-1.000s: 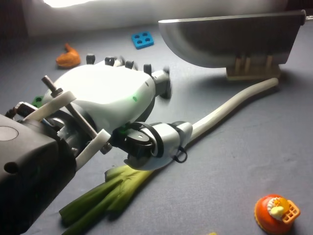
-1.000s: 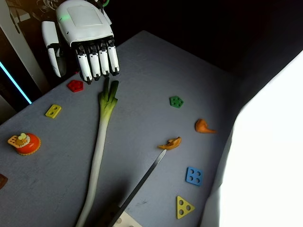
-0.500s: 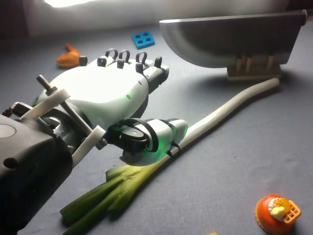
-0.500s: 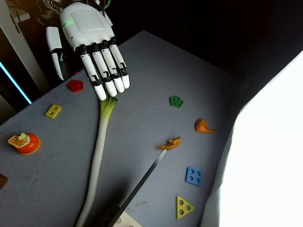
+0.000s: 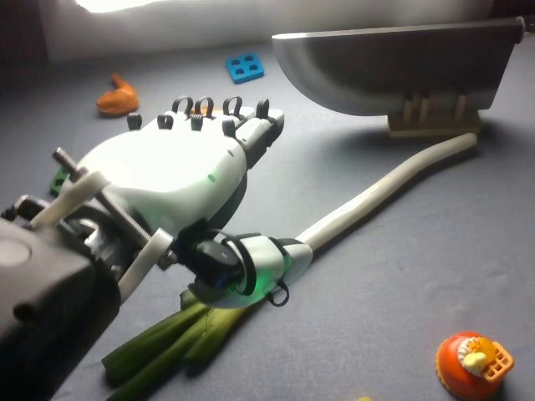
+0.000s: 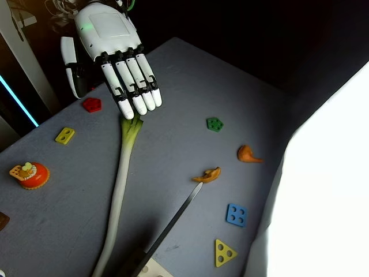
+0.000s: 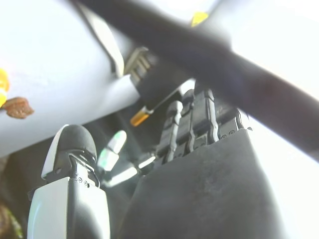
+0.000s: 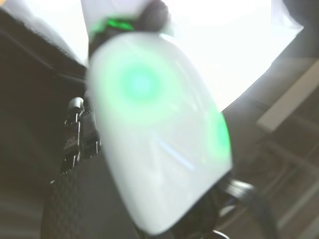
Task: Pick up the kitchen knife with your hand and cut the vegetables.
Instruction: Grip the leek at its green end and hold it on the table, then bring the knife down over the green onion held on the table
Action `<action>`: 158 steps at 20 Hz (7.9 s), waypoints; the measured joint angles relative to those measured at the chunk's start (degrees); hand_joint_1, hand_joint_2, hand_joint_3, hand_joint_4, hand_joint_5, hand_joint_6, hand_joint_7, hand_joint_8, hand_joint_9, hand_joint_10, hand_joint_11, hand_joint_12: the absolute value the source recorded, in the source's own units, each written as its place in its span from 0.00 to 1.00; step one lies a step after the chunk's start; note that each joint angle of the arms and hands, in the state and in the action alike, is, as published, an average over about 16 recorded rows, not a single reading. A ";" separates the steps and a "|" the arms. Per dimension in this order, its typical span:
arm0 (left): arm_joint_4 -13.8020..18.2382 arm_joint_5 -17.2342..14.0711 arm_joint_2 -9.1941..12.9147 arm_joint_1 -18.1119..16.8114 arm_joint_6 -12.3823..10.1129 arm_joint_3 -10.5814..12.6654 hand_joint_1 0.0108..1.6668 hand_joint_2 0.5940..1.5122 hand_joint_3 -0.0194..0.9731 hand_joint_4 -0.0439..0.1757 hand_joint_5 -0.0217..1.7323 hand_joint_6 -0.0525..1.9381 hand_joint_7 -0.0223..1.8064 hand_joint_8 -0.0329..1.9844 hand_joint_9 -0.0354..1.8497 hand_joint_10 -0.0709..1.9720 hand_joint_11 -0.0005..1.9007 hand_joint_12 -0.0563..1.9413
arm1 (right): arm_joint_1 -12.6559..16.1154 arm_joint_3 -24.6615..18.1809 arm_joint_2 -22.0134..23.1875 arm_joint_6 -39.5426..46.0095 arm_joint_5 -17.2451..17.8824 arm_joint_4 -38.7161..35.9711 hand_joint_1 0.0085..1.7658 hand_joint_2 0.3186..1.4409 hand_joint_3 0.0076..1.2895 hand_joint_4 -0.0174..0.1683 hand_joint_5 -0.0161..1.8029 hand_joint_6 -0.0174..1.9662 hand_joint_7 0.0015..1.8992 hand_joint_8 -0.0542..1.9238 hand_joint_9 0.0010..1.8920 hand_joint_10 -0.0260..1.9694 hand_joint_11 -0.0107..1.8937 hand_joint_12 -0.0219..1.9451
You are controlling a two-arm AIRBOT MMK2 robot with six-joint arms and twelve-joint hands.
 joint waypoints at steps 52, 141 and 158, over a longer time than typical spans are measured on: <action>12.15 -9.18 -15.67 22.63 -13.08 7.18 0.18 0.87 0.04 0.21 0.05 0.04 0.03 0.01 0.03 0.04 0.01 0.03 | 5.87 38.73 -27.48 -1.50 -9.14 -3.99 0.62 0.54 0.01 0.13 0.04 0.02 0.03 0.04 0.03 0.02 0.02 0.01; 11.29 -9.38 -18.55 25.14 -13.87 7.59 0.12 0.86 0.04 0.21 0.04 0.04 0.02 0.01 0.03 0.03 0.01 0.07 | 10.15 23.01 -23.05 -19.92 11.27 6.78 0.90 0.26 0.76 0.98 0.73 0.97 0.79 0.92 0.81 0.91 0.83 0.93; 11.07 -8.61 -17.89 25.12 -13.89 7.24 0.10 0.89 0.04 0.21 0.04 0.04 0.02 0.01 0.03 0.03 0.01 0.03 | 11.99 6.28 -23.99 -39.56 18.25 26.79 0.90 0.27 0.75 0.98 0.73 0.97 0.79 0.91 0.81 0.91 0.83 0.93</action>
